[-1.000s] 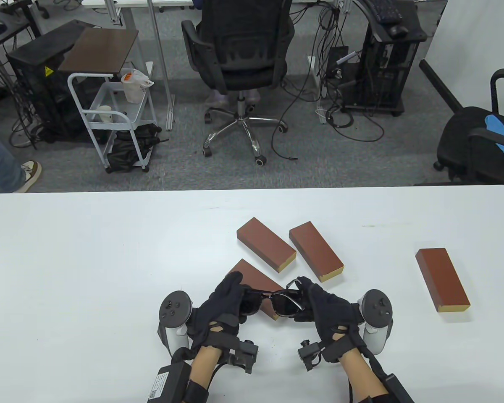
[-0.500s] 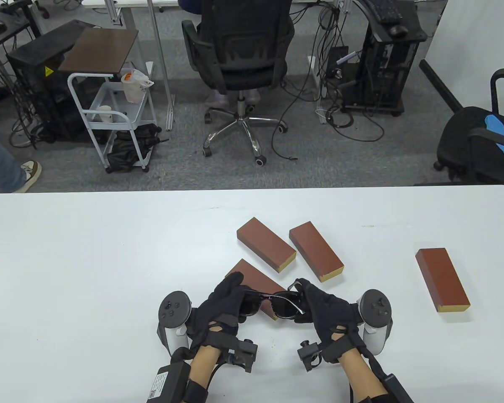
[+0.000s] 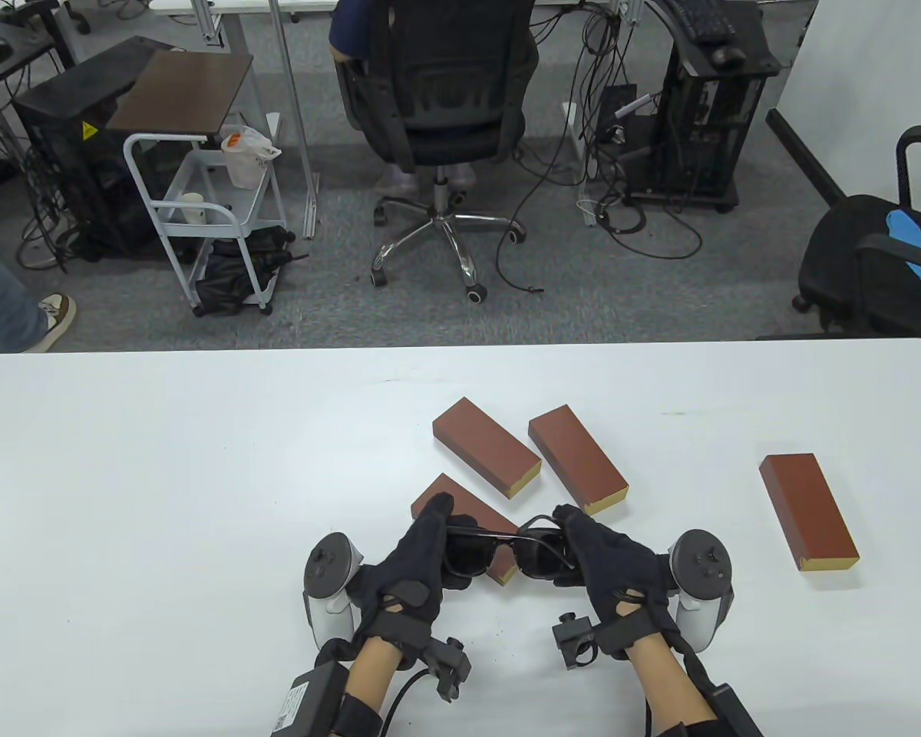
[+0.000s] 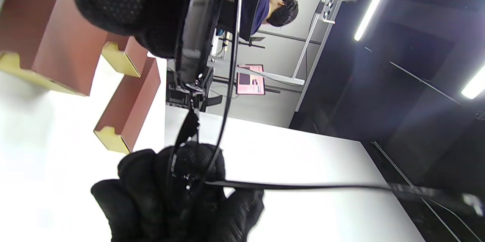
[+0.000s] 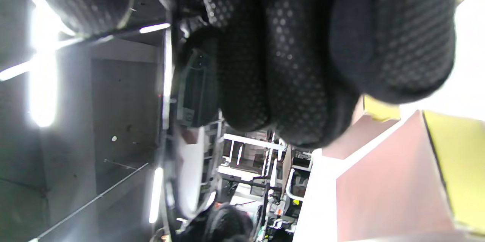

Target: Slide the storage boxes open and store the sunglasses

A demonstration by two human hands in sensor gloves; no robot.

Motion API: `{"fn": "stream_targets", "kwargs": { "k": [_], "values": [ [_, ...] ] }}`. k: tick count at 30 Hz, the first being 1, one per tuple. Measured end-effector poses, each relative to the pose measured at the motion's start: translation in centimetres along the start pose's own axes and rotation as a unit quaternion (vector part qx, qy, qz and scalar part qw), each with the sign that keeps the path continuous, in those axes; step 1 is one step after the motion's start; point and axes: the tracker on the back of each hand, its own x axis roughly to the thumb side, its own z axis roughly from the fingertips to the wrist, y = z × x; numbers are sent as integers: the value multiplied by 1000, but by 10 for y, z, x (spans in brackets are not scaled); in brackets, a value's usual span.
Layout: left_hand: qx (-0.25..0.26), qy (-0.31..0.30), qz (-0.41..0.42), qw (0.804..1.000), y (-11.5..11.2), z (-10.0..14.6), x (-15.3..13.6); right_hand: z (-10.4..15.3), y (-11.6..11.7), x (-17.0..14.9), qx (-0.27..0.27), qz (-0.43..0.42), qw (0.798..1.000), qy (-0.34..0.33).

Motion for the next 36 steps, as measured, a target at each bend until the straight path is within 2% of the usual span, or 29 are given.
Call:
{"fn": "stream_targets", "kwargs": {
  "k": [9, 15, 19, 26, 29, 33, 36],
  "values": [
    [-24, -6, 7, 1000, -3, -1, -1, 0, -4, 4, -16, 61, 998, 0],
    [-20, 2, -6, 1000, -2, -2, -1, -1, -7, 4, -20, 71, 997, 0],
    [-59, 24, 9, 998, -5, -4, -5, -4, -14, -2, -24, 79, 997, 11],
    [-74, 63, -24, 995, -8, -7, -9, -4, -20, 2, -30, 106, 994, 7],
    [-60, 72, -54, 994, -6, -7, -9, -4, -19, 8, -23, 130, 991, -14],
    [-40, 78, -53, 995, -2, -8, -13, -2, -16, 19, -16, 191, 980, -61],
    [-38, 86, -44, 995, 2, -9, -17, 5, -8, 30, -32, 293, 946, -134]
  ]
}}
